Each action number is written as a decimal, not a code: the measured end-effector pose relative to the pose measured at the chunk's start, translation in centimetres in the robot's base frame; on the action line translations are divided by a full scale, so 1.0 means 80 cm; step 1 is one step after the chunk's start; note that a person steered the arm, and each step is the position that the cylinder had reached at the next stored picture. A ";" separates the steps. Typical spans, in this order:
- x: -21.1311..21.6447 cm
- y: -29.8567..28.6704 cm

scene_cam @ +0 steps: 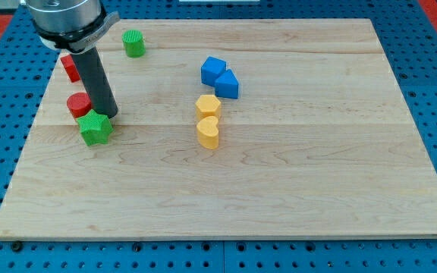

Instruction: Nudge the red star and red circle up a bit

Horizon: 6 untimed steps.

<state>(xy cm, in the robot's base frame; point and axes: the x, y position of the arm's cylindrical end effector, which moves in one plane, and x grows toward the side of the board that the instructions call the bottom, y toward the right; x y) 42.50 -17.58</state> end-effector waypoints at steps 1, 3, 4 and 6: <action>0.020 -0.052; -0.049 -0.087; 0.012 -0.082; -0.069 -0.116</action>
